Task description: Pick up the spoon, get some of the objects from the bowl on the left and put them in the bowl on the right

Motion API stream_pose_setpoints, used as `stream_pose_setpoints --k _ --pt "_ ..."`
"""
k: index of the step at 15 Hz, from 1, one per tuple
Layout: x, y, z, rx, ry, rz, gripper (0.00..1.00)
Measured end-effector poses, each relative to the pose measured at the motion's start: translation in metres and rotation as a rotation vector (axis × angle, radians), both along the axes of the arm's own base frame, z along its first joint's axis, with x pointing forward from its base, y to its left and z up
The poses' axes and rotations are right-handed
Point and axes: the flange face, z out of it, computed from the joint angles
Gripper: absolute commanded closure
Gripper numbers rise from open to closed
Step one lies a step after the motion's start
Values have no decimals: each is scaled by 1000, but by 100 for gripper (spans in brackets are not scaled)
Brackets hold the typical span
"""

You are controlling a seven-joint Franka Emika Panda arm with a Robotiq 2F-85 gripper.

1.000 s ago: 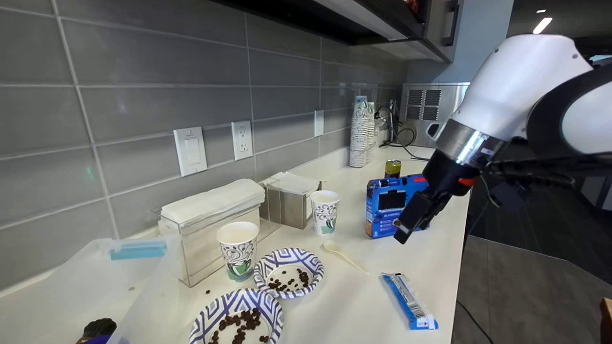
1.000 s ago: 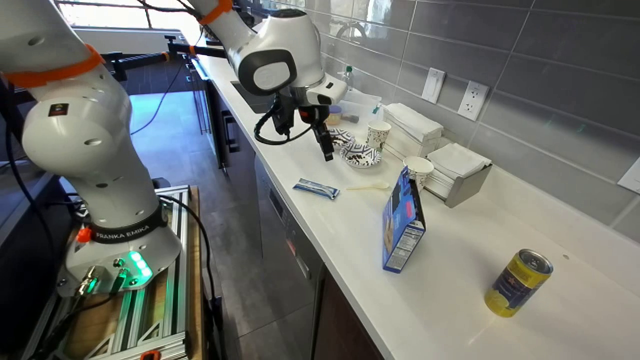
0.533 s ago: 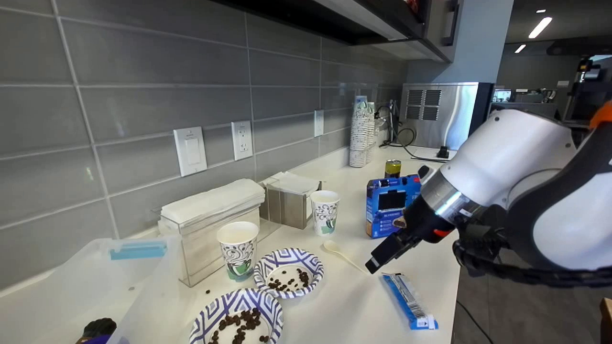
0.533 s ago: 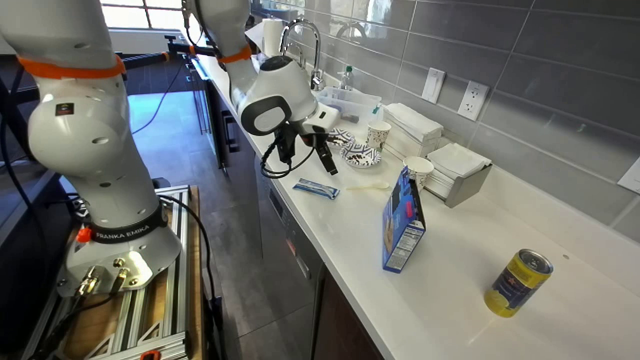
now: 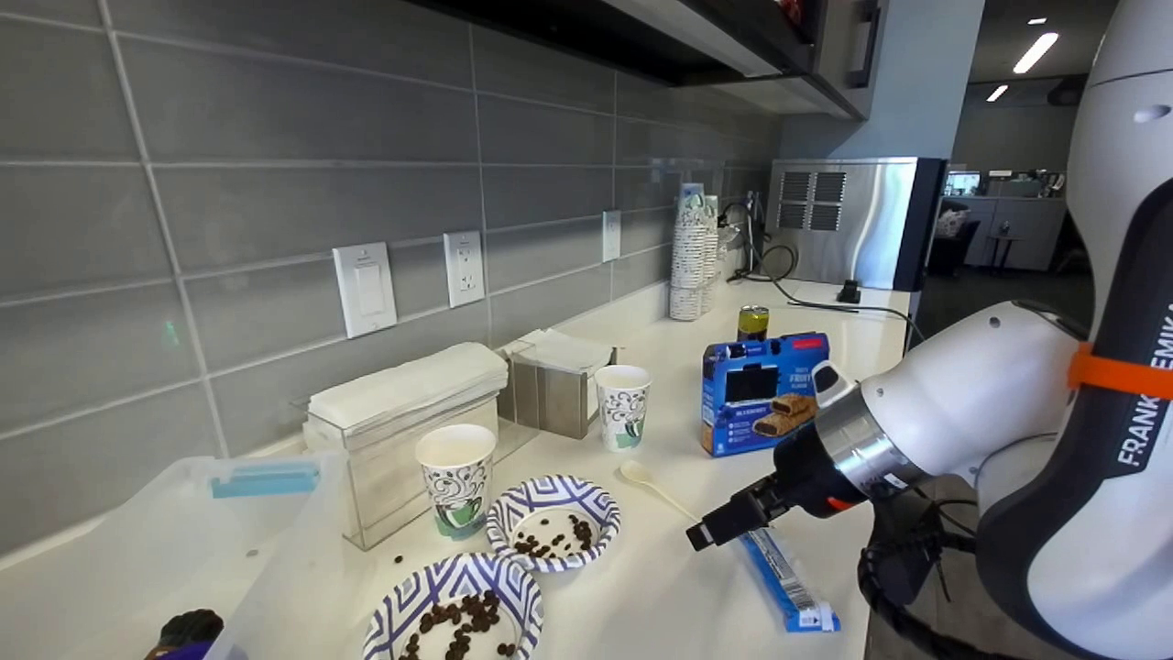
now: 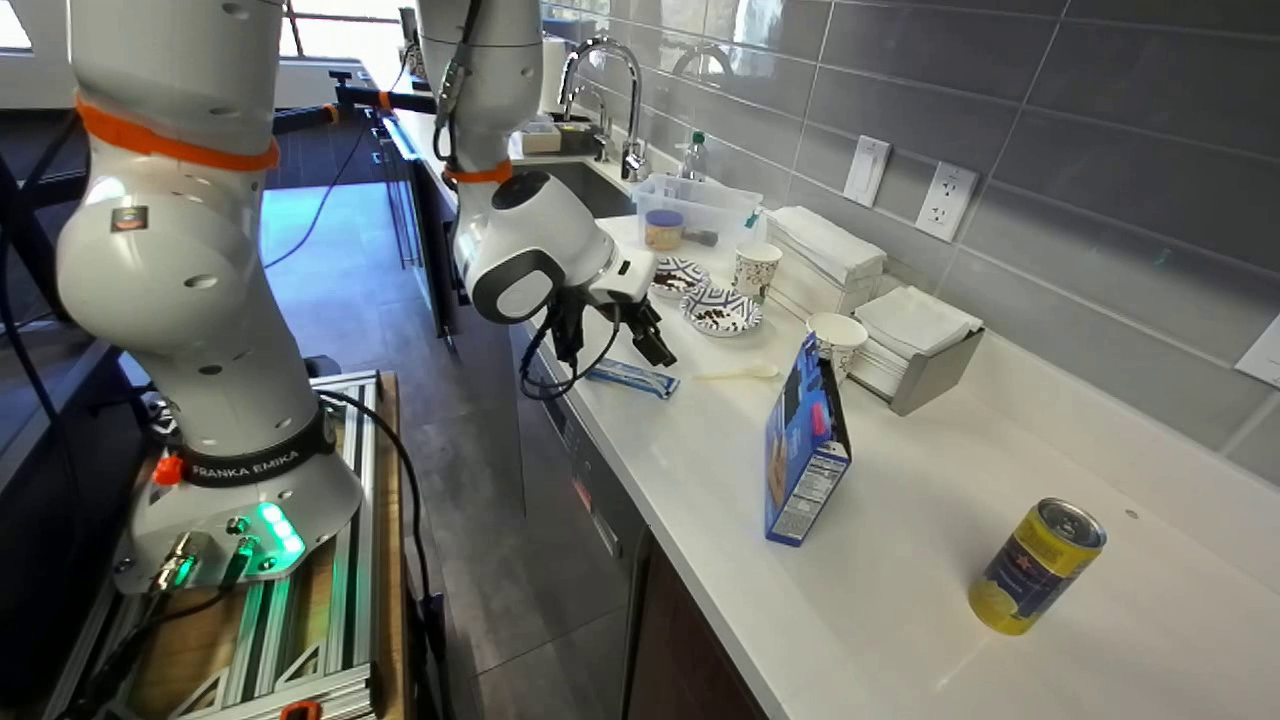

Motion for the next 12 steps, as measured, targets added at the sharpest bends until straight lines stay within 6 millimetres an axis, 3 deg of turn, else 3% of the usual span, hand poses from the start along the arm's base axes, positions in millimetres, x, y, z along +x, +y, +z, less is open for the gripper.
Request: stream_pose_setpoints --k 6,12 --pt "4 1 7 5 -30 -2 0" --pt "25 -1 15 10 -114 -20 0"
